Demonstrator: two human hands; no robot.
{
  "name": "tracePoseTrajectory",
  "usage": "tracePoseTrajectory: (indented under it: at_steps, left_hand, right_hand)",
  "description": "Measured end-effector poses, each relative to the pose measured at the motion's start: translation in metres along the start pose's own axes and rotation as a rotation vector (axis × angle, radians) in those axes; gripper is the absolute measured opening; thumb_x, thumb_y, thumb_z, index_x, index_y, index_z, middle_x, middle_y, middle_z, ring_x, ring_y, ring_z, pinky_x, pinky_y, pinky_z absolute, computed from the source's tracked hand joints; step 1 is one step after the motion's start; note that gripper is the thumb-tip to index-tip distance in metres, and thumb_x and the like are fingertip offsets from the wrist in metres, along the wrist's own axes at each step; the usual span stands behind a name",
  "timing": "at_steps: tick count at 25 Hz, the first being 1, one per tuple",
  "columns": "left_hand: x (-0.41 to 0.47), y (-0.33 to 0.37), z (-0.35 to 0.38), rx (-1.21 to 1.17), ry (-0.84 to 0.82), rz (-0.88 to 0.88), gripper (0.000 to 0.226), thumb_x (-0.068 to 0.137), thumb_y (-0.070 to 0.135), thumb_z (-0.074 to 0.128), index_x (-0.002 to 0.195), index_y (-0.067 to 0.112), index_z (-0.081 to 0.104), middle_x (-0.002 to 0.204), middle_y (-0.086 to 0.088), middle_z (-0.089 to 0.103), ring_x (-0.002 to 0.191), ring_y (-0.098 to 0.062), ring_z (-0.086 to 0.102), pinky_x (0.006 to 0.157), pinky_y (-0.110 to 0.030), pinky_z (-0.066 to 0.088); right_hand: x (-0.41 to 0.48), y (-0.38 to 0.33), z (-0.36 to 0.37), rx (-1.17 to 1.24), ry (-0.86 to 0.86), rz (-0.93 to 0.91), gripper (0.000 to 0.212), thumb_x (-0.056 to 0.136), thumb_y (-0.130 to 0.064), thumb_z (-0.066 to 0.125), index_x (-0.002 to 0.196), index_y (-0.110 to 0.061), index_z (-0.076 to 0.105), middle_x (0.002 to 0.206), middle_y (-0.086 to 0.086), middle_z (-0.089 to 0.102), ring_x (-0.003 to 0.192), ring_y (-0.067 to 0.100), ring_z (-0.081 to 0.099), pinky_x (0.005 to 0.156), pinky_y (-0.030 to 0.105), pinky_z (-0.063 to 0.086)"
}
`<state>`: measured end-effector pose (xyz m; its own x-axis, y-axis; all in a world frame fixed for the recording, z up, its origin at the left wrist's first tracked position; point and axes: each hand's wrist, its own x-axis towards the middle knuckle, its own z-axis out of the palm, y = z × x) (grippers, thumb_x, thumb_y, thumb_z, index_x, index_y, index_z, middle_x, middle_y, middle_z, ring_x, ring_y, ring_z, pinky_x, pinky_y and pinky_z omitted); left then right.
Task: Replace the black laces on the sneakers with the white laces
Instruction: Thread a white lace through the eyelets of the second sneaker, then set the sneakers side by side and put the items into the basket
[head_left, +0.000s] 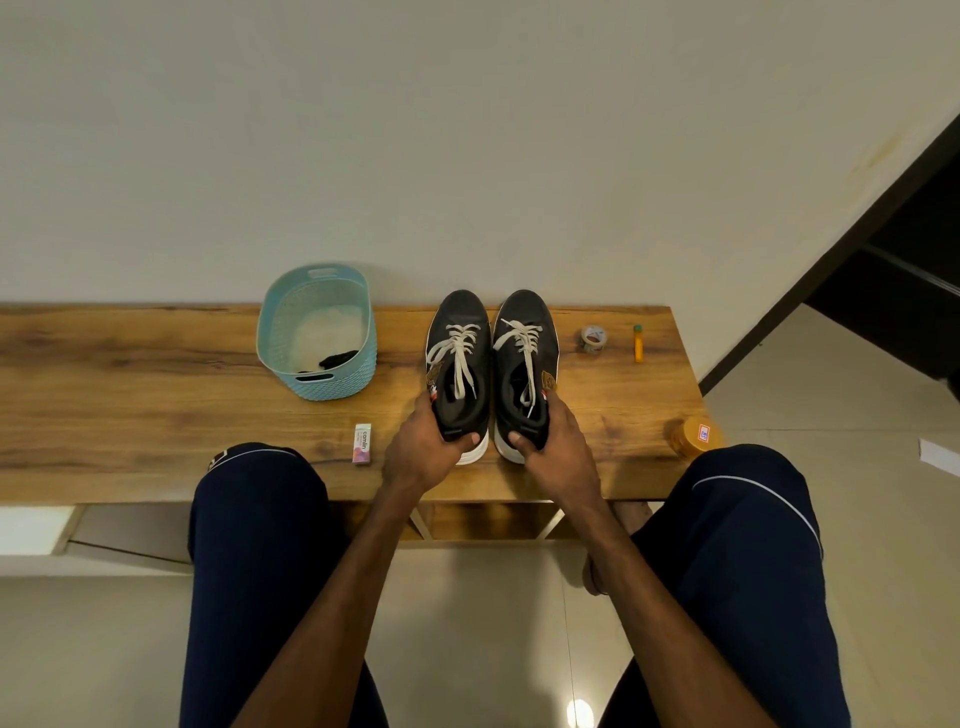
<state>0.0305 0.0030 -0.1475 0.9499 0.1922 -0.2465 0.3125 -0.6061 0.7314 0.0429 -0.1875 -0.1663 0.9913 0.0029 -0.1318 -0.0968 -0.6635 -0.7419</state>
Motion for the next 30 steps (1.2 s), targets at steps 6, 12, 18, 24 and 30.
tracePoseTrajectory:
  at_steps: [6, 12, 18, 24, 30]
  left_hand:
    - [0.001, 0.001, 0.003, 0.011, 0.030, 0.012, 0.084, 0.074, 0.036, 0.082, 0.143, 0.022, 0.037, 0.136, 0.001, 0.059, 0.125, -0.025, 0.056, 0.099, -0.046, 0.048]
    - [0.002, 0.002, 0.004, 0.011, 0.009, 0.011, 0.087, 0.074, 0.035, 0.082, 0.145, 0.022, 0.034, 0.140, 0.000, 0.055, 0.128, -0.024, 0.053, 0.102, -0.047, 0.047]
    - [0.001, -0.002, -0.021, 0.283, -0.002, 0.103, 0.104, 0.076, 0.031, 0.082, 0.154, 0.013, 0.015, 0.159, -0.011, 0.026, 0.145, -0.030, 0.029, 0.113, -0.049, 0.037]
    - [0.017, -0.018, -0.092, 0.704, 0.261, 0.148, 0.083, 0.090, 0.005, 0.062, 0.156, 0.007, 0.011, 0.164, -0.012, 0.013, 0.150, -0.028, 0.017, 0.119, -0.050, 0.025]
    - [0.021, -0.043, -0.112, 0.872, 0.162, 0.053, 0.068, 0.091, 0.001, 0.051, 0.153, 0.008, 0.023, 0.159, -0.010, 0.029, 0.146, -0.027, 0.028, 0.118, -0.055, 0.022]
  right_hand:
    - [0.001, 0.002, 0.000, -0.021, -0.014, -0.012, 0.084, 0.085, -0.029, 0.074, 0.153, -0.023, 0.026, 0.149, 0.004, 0.041, 0.136, 0.027, 0.043, 0.108, 0.044, 0.042]
    - [-0.002, 0.003, 0.003, -0.084, -0.039, -0.036, 0.083, 0.088, -0.038, 0.069, 0.153, -0.022, 0.020, 0.153, 0.005, 0.035, 0.135, 0.030, 0.044, 0.103, 0.050, 0.047]
    - [-0.008, 0.003, 0.003, -0.018, -0.051, -0.020, 0.091, 0.088, -0.047, 0.067, 0.156, -0.021, 0.011, 0.158, 0.007, 0.029, 0.142, 0.030, 0.035, 0.111, 0.052, 0.040]
    - [-0.022, -0.027, 0.003, -0.416, 0.128, -0.339, 0.074, 0.098, -0.045, 0.053, 0.156, -0.015, 0.019, 0.165, 0.008, 0.011, 0.152, 0.027, 0.008, 0.123, 0.047, 0.013]
    - [-0.047, -0.098, 0.061, -0.345, -0.258, -0.592, 0.060, 0.100, -0.028, 0.055, 0.153, -0.014, 0.031, 0.161, 0.007, 0.028, 0.148, 0.023, 0.022, 0.123, 0.041, 0.021]
